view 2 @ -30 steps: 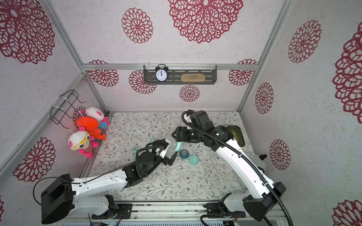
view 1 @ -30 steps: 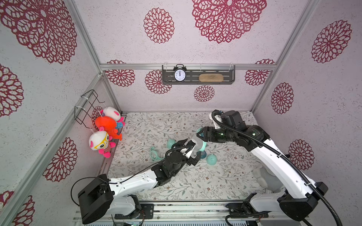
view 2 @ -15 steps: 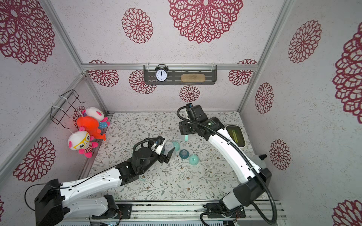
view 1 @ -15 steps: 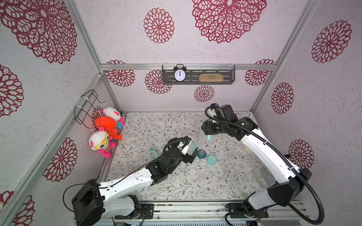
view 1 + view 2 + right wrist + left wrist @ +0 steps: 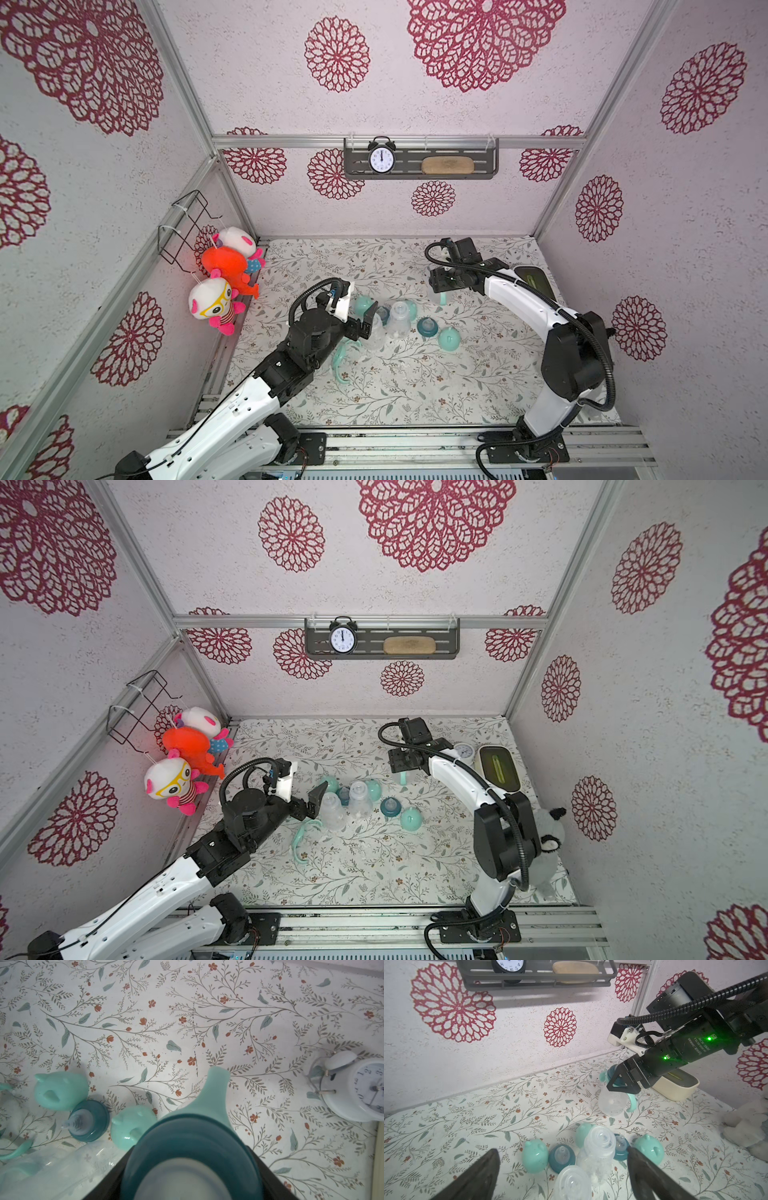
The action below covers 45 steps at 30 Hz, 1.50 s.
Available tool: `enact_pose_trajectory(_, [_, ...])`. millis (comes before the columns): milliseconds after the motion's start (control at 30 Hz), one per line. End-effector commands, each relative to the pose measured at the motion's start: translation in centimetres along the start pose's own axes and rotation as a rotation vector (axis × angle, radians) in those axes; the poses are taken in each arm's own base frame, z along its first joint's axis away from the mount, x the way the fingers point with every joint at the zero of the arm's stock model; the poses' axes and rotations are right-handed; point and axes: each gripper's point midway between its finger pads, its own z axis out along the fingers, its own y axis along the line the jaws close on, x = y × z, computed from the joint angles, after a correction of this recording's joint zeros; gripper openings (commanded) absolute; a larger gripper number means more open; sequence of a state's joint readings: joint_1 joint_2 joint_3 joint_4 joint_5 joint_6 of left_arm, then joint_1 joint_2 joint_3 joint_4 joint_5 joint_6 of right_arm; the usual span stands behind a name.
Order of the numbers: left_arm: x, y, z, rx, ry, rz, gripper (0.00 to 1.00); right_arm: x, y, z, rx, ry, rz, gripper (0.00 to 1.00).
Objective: Assemble the baby bottles
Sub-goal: Place the baby bottle at the center of the board.
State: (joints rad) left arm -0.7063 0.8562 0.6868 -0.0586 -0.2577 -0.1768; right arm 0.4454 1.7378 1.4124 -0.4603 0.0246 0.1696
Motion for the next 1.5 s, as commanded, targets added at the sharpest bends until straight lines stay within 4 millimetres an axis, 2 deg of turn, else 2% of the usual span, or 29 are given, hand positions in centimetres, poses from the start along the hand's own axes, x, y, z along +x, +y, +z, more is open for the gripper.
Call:
enact_pose_trajectory(0, [2.4, 1.4, 0.3, -0.052, 0.089, -0.049, 0.98, -3.3, 0.3, -0.2, -0.035, -0.126, -0.020, 0.44])
enact_pose_trajectory(300, [3.8, 3.9, 1.0, -0.133, 0.152, -0.127, 0.98, -2.0, -0.4, 2.3, -0.017, -0.111, -0.037, 0.45])
enact_pose_trajectory(600, [4.2, 4.1, 1.8, -0.118, 0.170, -0.153, 0.98, -0.9, -1.0, 3.4, -0.025, -0.087, -0.018, 0.49])
enact_pose_trajectory(867, [4.6, 3.9, 2.3, -0.098, 0.189, -0.165, 0.98, -1.1, -1.2, 3.3, -0.025, -0.082, -0.011, 0.70])
enact_pose_trajectory(1200, [4.4, 3.7, 2.1, -0.086, 0.179, -0.167, 0.98, -1.9, -1.4, 2.8, -0.019, -0.085, -0.012, 0.86])
enact_pose_trajectory(1467, [4.4, 3.5, 2.2, -0.077, 0.179, -0.168, 0.98, -2.0, -1.6, 2.3, -0.017, -0.087, -0.024, 0.88])
